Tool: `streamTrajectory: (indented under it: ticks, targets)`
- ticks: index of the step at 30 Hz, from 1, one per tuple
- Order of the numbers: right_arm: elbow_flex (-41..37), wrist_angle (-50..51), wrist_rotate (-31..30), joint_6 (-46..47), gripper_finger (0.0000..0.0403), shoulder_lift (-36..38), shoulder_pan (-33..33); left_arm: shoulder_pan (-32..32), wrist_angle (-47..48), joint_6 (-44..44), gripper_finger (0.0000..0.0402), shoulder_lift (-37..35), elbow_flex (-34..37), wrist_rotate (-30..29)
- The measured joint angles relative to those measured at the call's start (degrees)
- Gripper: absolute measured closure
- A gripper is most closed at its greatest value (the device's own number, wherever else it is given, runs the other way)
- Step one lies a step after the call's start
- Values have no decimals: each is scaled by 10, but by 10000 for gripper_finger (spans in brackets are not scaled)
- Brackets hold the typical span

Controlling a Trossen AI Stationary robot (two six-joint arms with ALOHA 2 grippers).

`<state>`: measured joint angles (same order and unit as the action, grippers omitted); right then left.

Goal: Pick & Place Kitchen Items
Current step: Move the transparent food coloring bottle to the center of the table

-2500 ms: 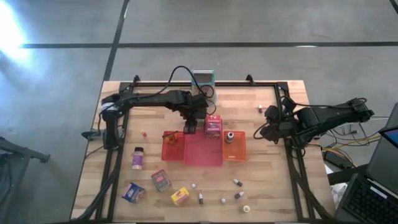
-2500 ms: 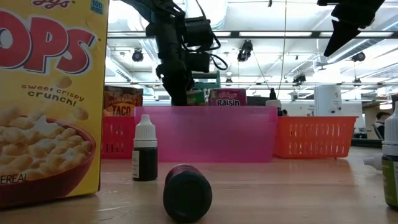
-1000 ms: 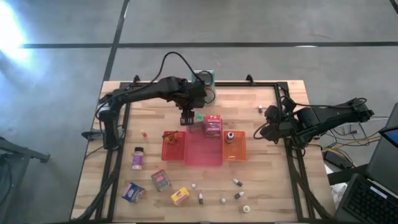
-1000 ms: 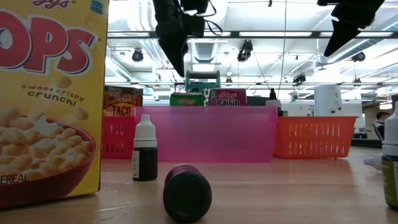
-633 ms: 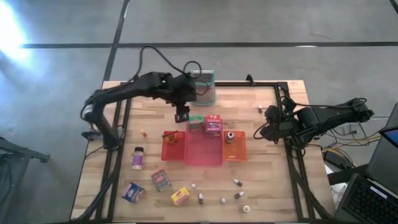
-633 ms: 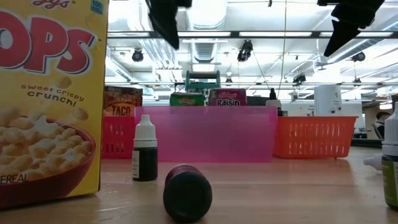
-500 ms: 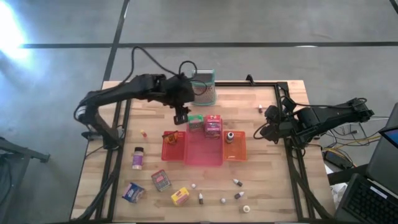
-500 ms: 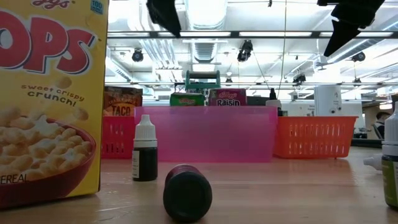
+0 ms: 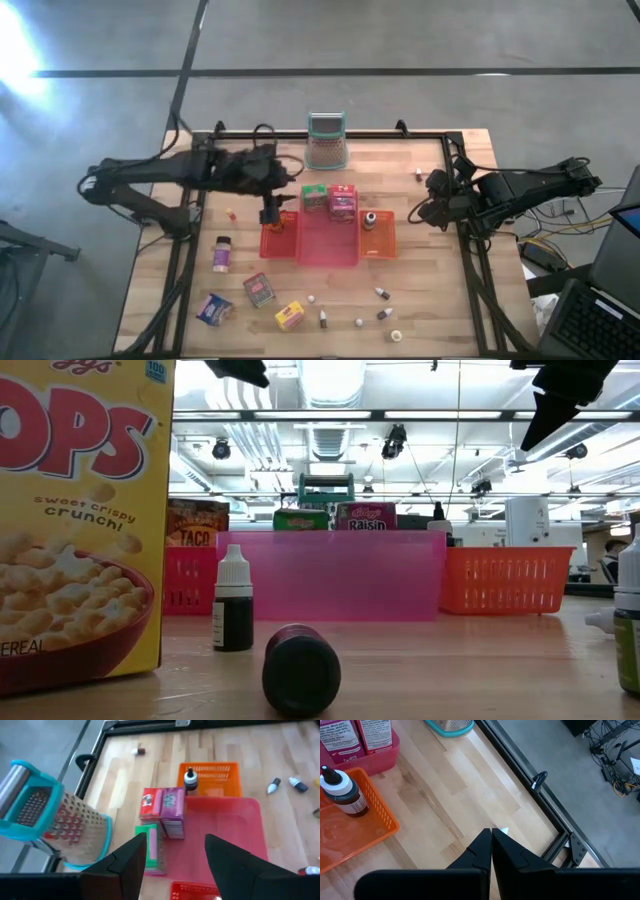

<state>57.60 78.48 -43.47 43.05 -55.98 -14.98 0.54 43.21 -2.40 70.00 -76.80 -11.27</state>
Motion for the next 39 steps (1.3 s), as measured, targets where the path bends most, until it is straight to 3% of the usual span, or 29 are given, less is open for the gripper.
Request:
streamTrajectory:
  ticks: [8,19,31,39]
  targets:
    - [0,0,0,0,394,0,0,24,-82,40,195,-116,161,-32]
    - [0,0,0,0,394,0,0,25,-1,134,195,-220,221,-115]
    - [0,0,0,0,394,0,0,26,16,192,195,-237,298,-143]
    - [0,0,0,0,394,0,0,53,-27,214,195,-236,331,-118]
